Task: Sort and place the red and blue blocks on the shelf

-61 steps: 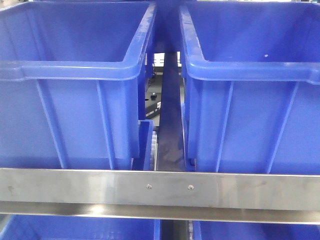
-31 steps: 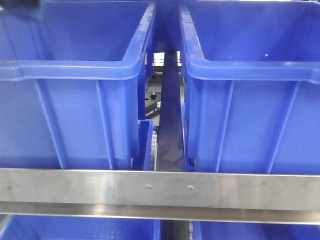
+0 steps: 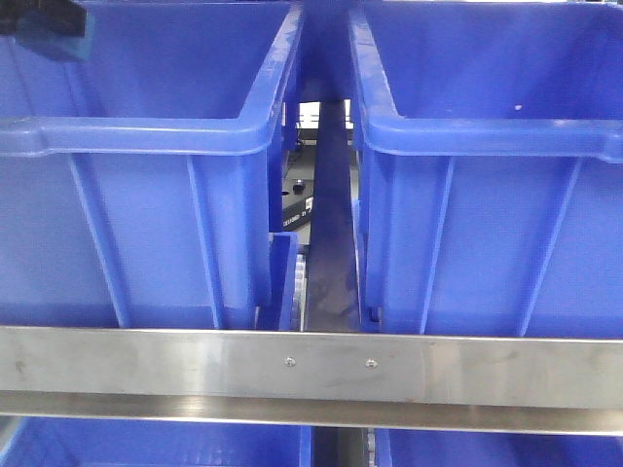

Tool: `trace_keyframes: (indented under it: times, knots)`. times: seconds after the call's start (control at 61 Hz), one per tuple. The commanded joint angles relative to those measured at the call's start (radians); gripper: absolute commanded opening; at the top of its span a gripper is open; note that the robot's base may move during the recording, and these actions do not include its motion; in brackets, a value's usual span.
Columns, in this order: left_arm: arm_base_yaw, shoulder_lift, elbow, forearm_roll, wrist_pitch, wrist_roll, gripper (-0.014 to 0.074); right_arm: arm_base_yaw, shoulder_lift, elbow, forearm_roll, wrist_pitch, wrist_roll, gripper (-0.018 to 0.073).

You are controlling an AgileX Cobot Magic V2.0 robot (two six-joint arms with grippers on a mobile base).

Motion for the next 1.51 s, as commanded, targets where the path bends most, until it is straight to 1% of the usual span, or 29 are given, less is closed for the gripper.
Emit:
trace_keyframes:
  times: [0.0,0.049,0.115,0.557,0.688,0.754,0.836,0.885,0.983,1.032,1.049,1.098,1.18,1.262,1.491]
  knots:
    - [-0.008,-0.025,-0.037,-0.025,-0.056,-0.002,0.0546,-0.006,-0.013,-0.037,0.018,-0.053,-0.003,0.0424]
    - [-0.008,-0.025,-0.037,-0.035,-0.054,-0.002,0.0615,-0.006,-0.013,-0.037,0.018,-0.040,-0.003,0.0476]
    - [-0.008,-0.025,-0.037,-0.034,-0.054,-0.002,0.0664,-0.006,-0.013,-0.037,0.018,-0.031,-0.003,0.0491]
    - [-0.008,-0.025,-0.037,-0.034,-0.058,-0.002,0.0657,-0.006,-0.014,-0.037,0.018,-0.047,-0.003,0.0489]
    - [-0.008,-0.027,-0.037,-0.034,-0.058,-0.002,0.0650,-0.006,-0.025,-0.037,0.019,-0.085,-0.003,0.0488]
    - [-0.008,-0.037,-0.037,-0.034,-0.058,-0.002,0.0612,-0.006,-0.043,-0.037,0.019,-0.121,-0.003,0.0485]
    - [-0.008,-0.057,-0.037,-0.034,-0.058,-0.002,0.0514,-0.006,-0.072,-0.037,0.019,-0.168,-0.003,0.0447]
    - [-0.008,-0.078,-0.037,-0.034,-0.058,-0.002,0.0417,-0.006,-0.090,-0.037,0.019,-0.186,-0.003,0.0393]
    - [-0.008,-0.113,-0.037,-0.034,-0.058,-0.002,0.0237,-0.006,-0.121,-0.037,0.019,-0.195,-0.003,0.0223]
    - [-0.008,-0.132,-0.037,-0.034,-0.058,-0.002,0.0113,-0.006,-0.131,-0.037,0.019,-0.195,-0.003,0.0138]
    - [-0.008,-0.138,-0.037,-0.034,-0.058,-0.002,0.0106,-0.006,-0.134,-0.037,0.019,-0.194,-0.003,0.0095]
    - [-0.008,-0.154,-0.037,-0.033,-0.059,-0.002,0.0135,-0.006,-0.148,-0.037,0.019,-0.194,-0.003,0.0004]
    - [-0.008,-0.178,-0.037,-0.033,-0.059,-0.002,0.0137,-0.006,-0.163,-0.037,0.019,-0.194,-0.003,0.0032]
    - [-0.008,-0.188,-0.037,-0.033,-0.062,-0.002,0.0121,-0.006,-0.163,-0.037,0.019,-0.195,-0.003,0.0025]
    - [-0.008,-0.188,-0.037,-0.033,-0.058,-0.002,0.0122,-0.007,-0.162,-0.037,0.019,-0.194,-0.003,0.0025]
